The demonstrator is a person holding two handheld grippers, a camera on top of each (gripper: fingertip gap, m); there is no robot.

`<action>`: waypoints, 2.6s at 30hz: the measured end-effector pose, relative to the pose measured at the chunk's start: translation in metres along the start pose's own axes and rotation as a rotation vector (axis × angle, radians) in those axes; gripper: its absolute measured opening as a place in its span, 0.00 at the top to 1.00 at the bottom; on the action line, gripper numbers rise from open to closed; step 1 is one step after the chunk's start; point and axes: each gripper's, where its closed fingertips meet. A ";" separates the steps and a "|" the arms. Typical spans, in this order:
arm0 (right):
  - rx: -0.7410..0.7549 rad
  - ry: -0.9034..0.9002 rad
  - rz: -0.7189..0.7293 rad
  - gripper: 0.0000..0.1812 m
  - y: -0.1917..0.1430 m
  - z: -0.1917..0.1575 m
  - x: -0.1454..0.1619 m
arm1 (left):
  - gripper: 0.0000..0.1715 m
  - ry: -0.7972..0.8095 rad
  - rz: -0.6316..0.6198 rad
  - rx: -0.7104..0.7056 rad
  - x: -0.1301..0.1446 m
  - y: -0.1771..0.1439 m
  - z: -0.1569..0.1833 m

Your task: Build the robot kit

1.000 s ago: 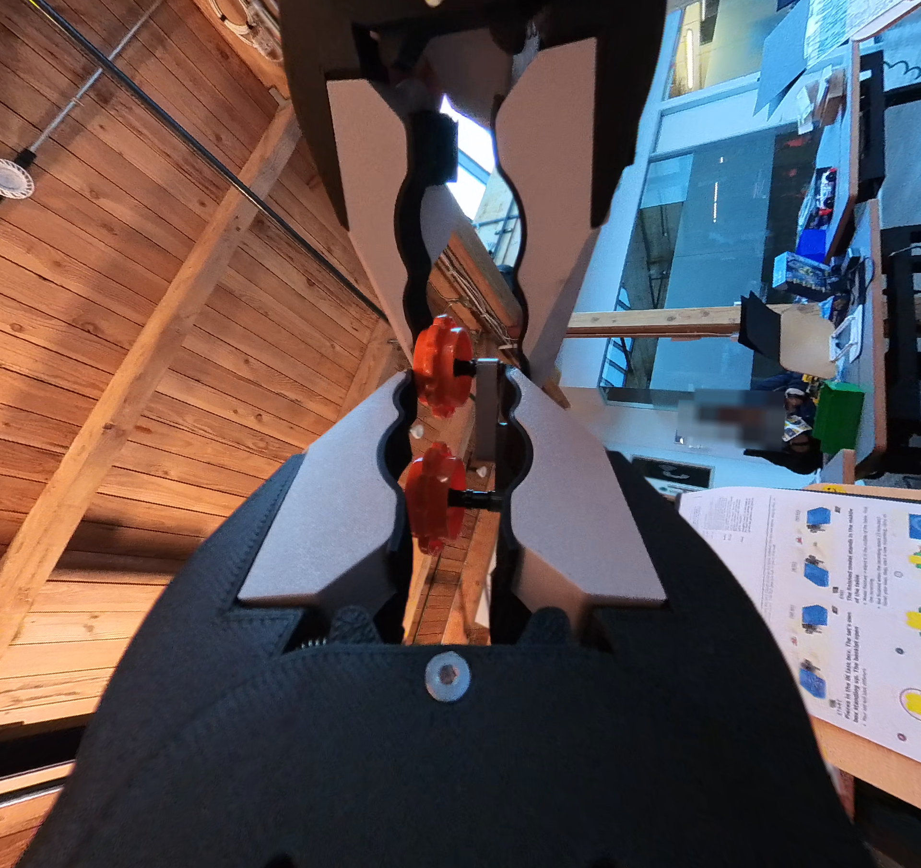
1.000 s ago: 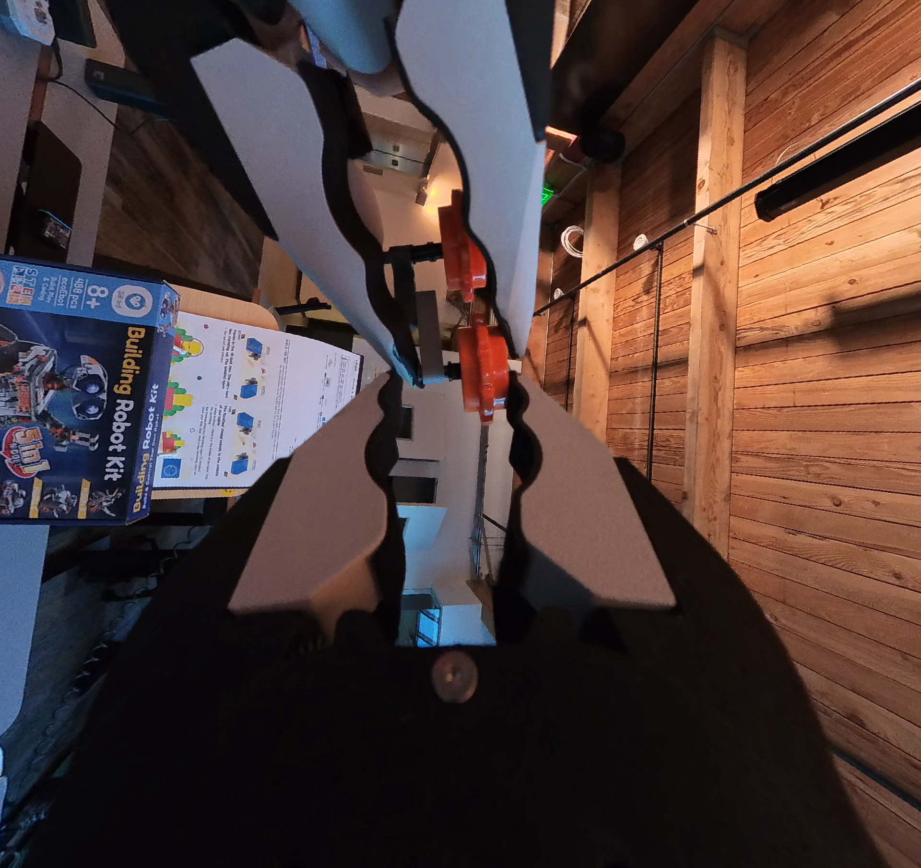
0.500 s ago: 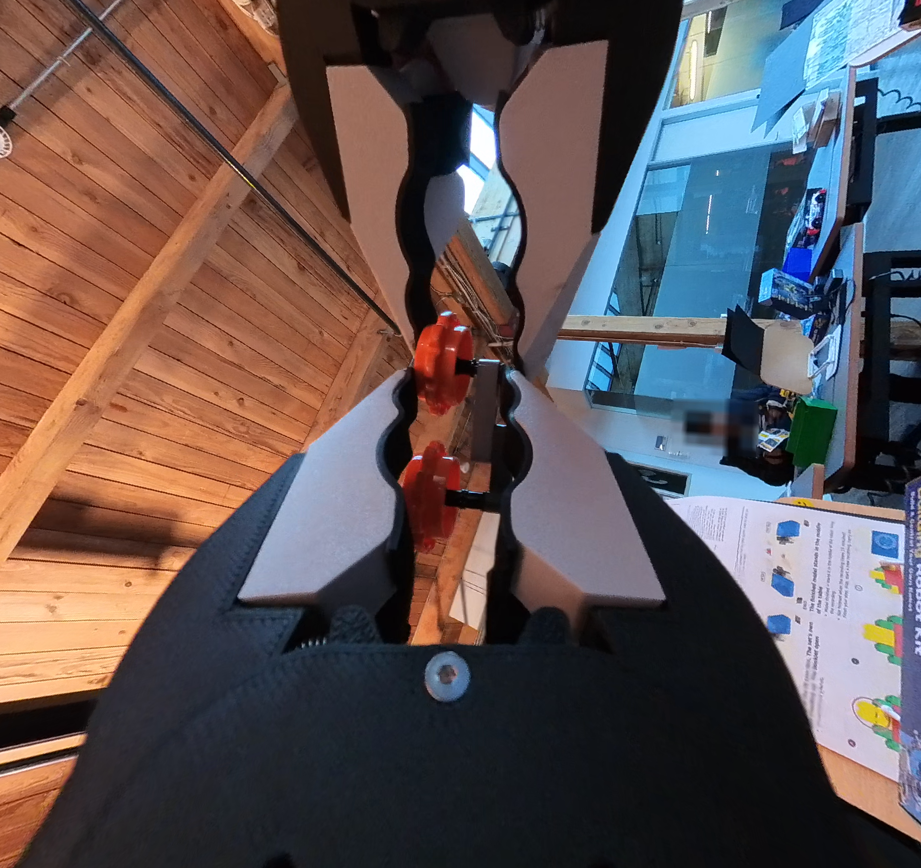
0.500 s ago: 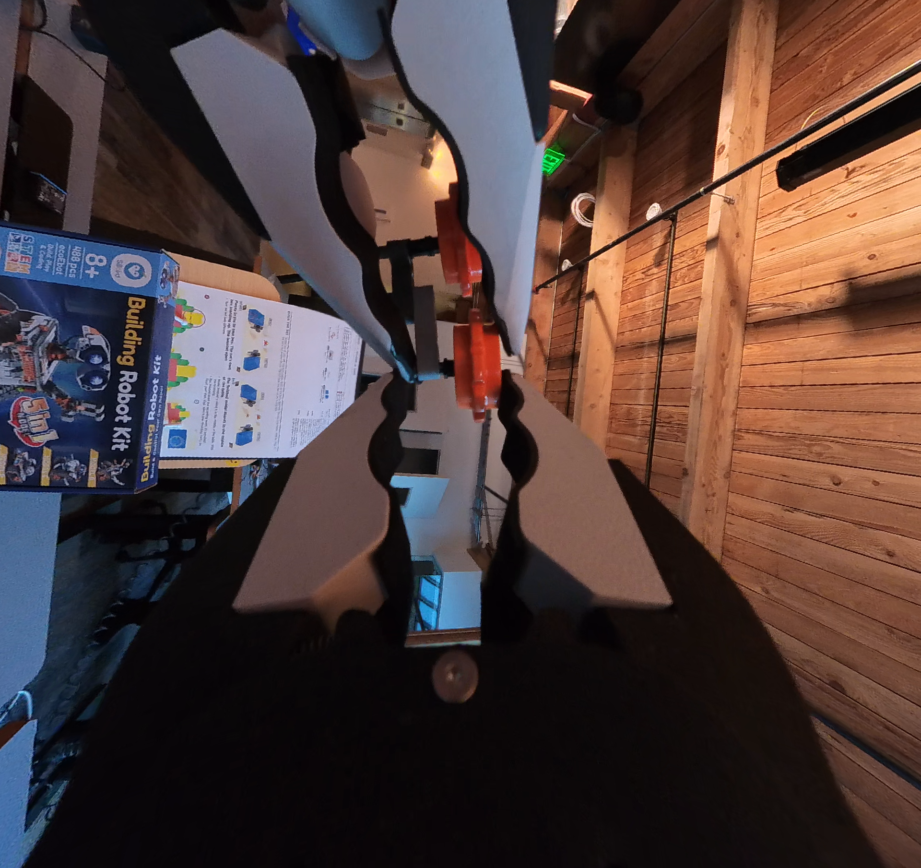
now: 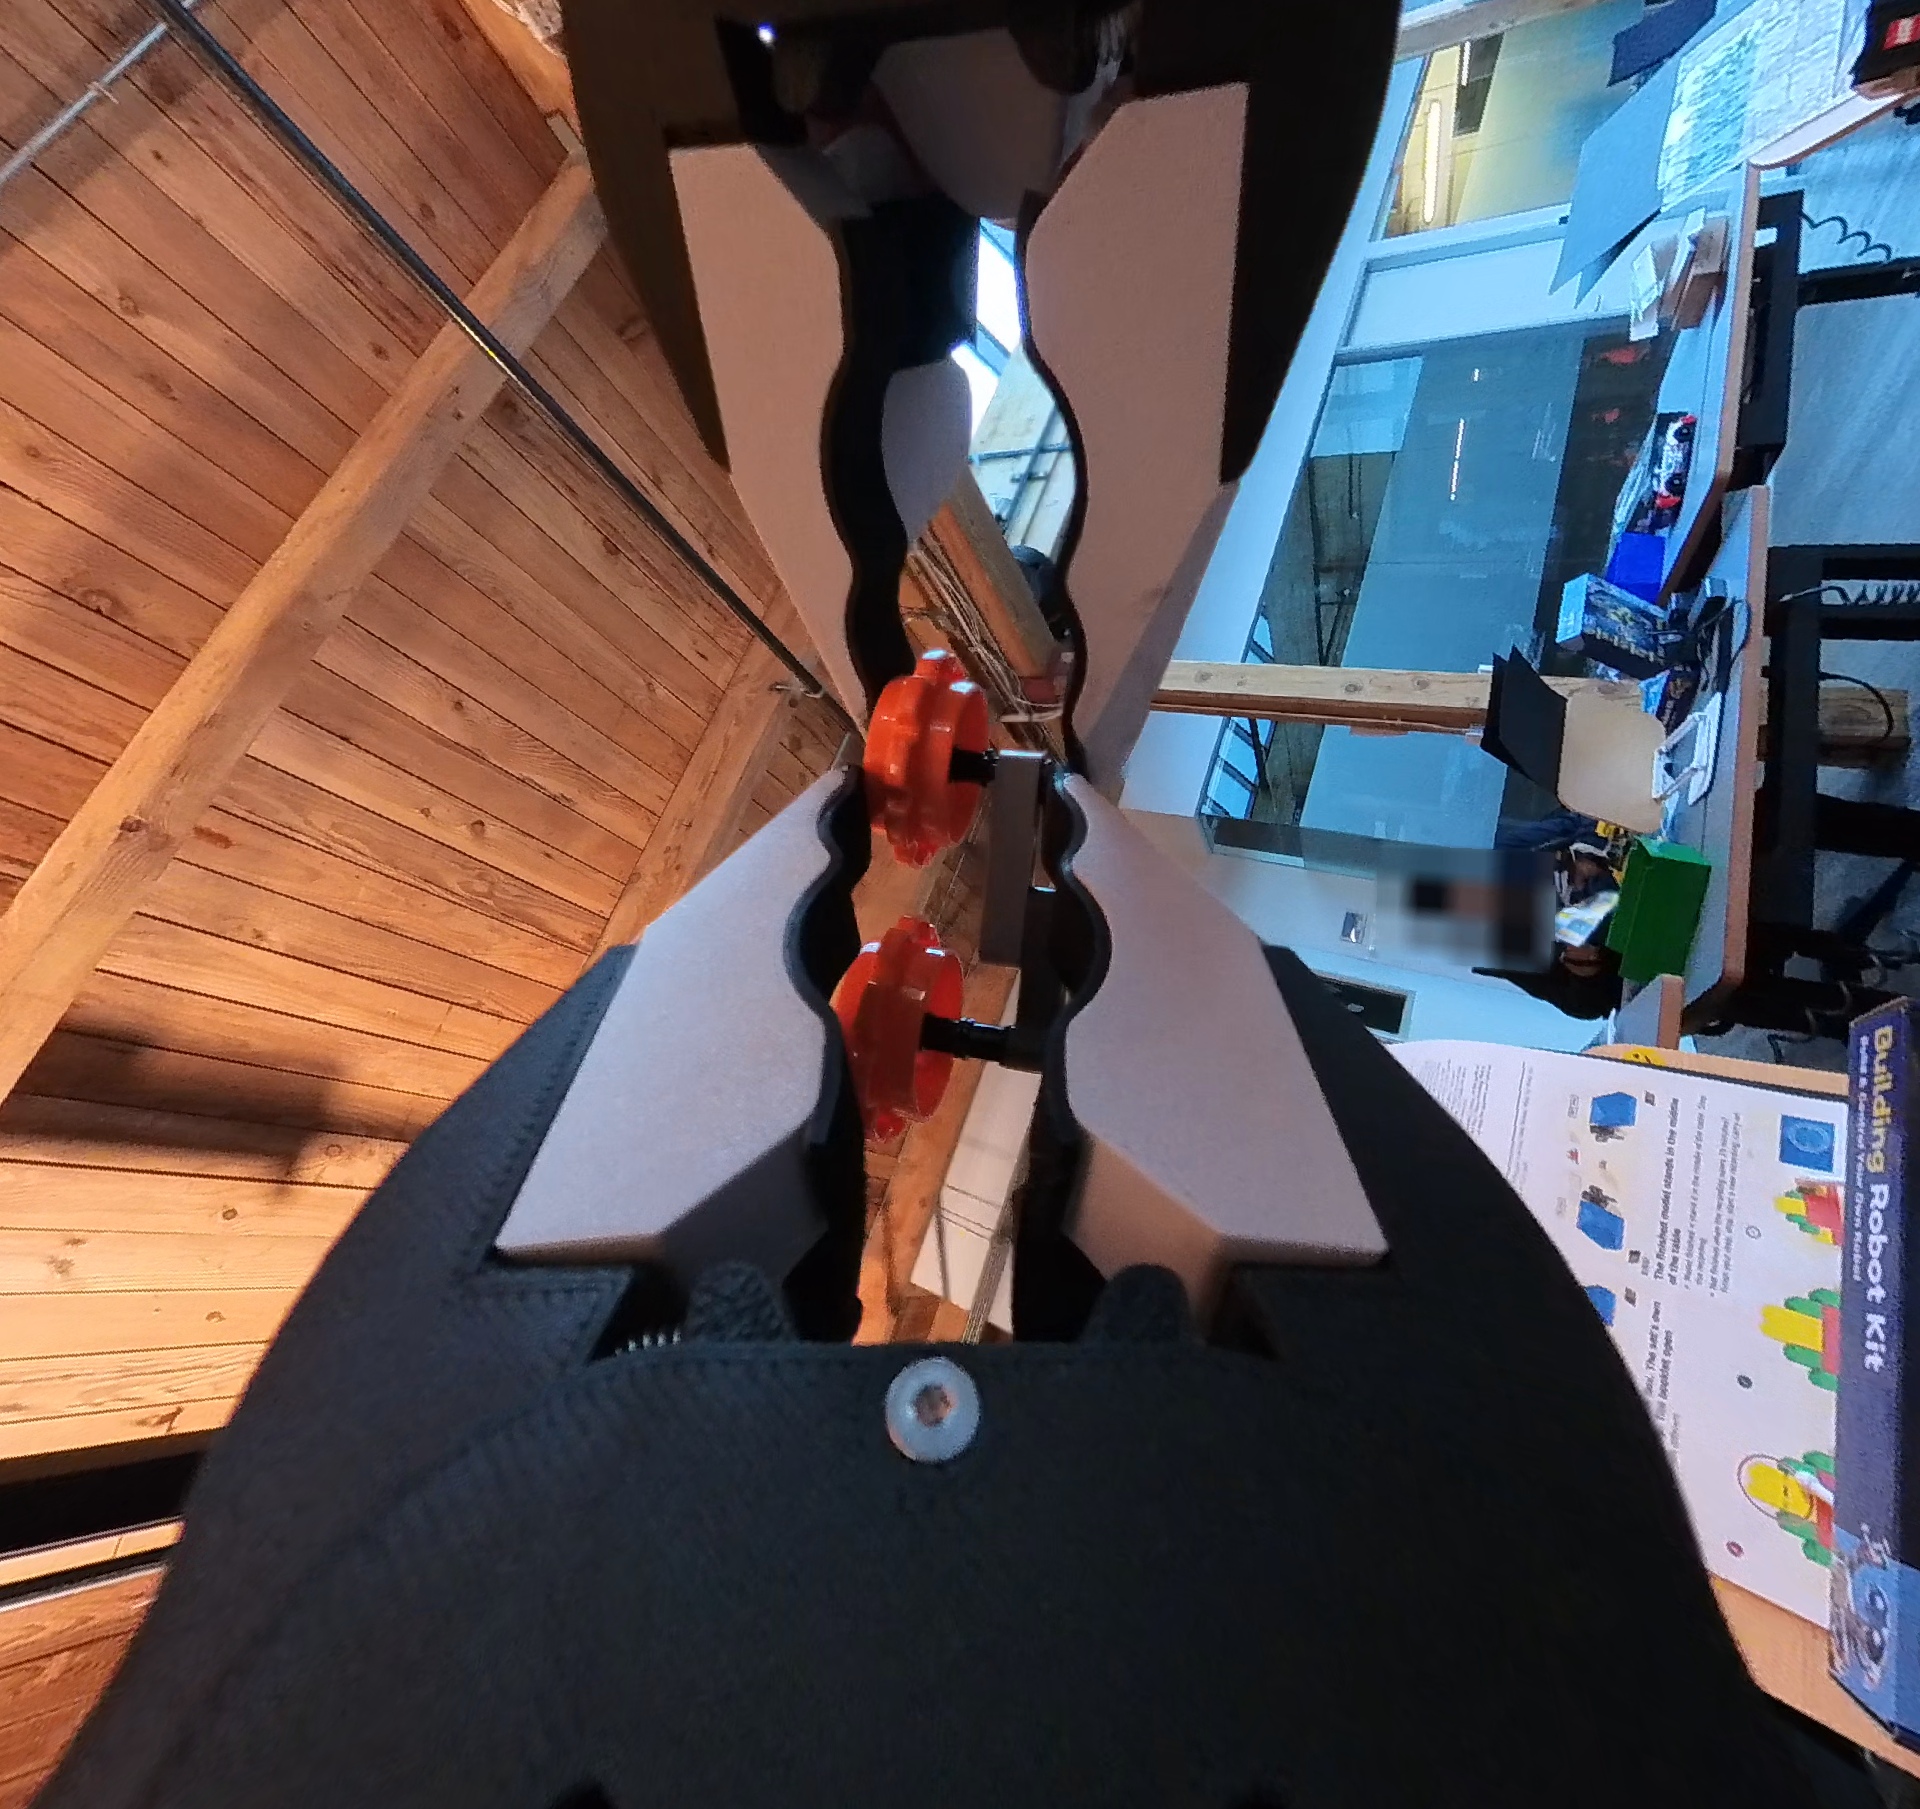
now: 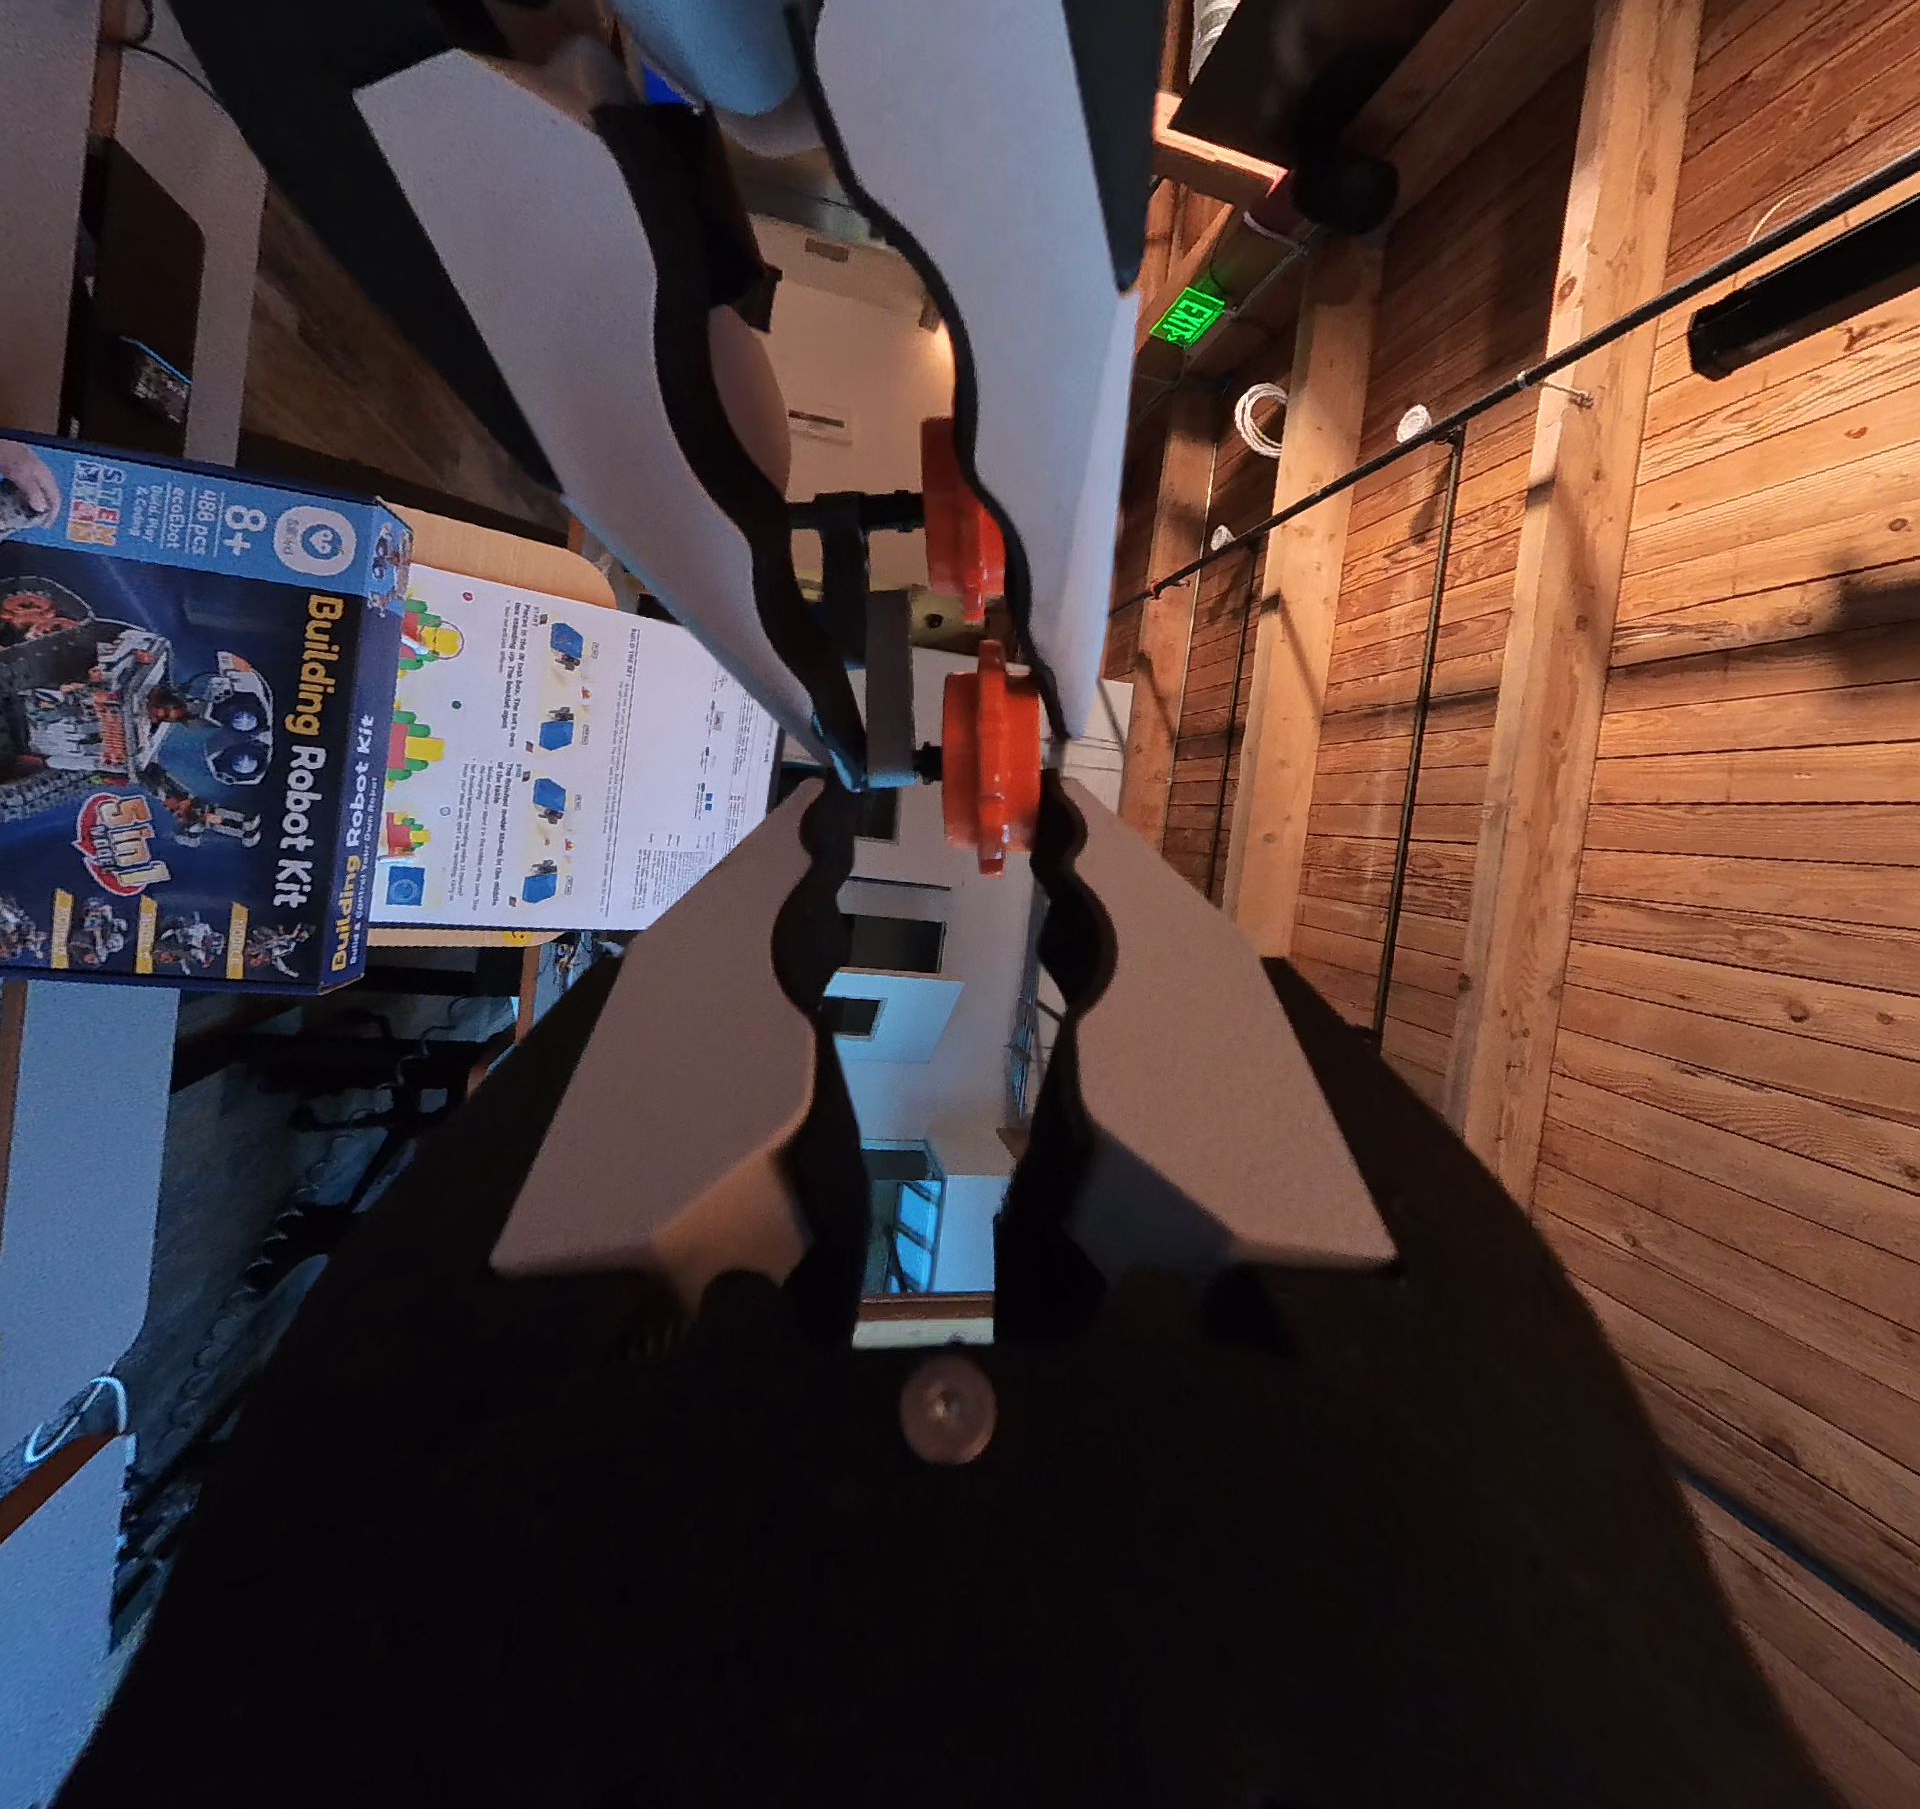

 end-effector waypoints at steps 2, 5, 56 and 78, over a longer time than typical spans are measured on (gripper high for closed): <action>0.007 -0.005 -0.001 0.81 0.000 0.001 0.000 | 0.82 0.007 -0.002 -0.003 0.000 0.001 0.000; 0.004 0.001 -0.005 0.81 0.000 0.001 0.001 | 0.82 0.003 -0.006 -0.003 0.000 0.002 -0.001; -0.126 0.011 0.047 0.82 0.020 -0.020 0.009 | 0.82 -0.177 -0.023 0.130 0.023 0.006 0.022; -0.134 0.069 0.073 0.92 0.020 -0.017 0.010 | 0.84 -0.073 -0.028 0.131 0.023 -0.003 0.027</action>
Point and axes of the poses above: each gripper's, where its closed fingertips meet, y out along the fingers, x out of its underside, z = x × y across the jaws, and after that the axes turned 3 degrees about -z, right-handed
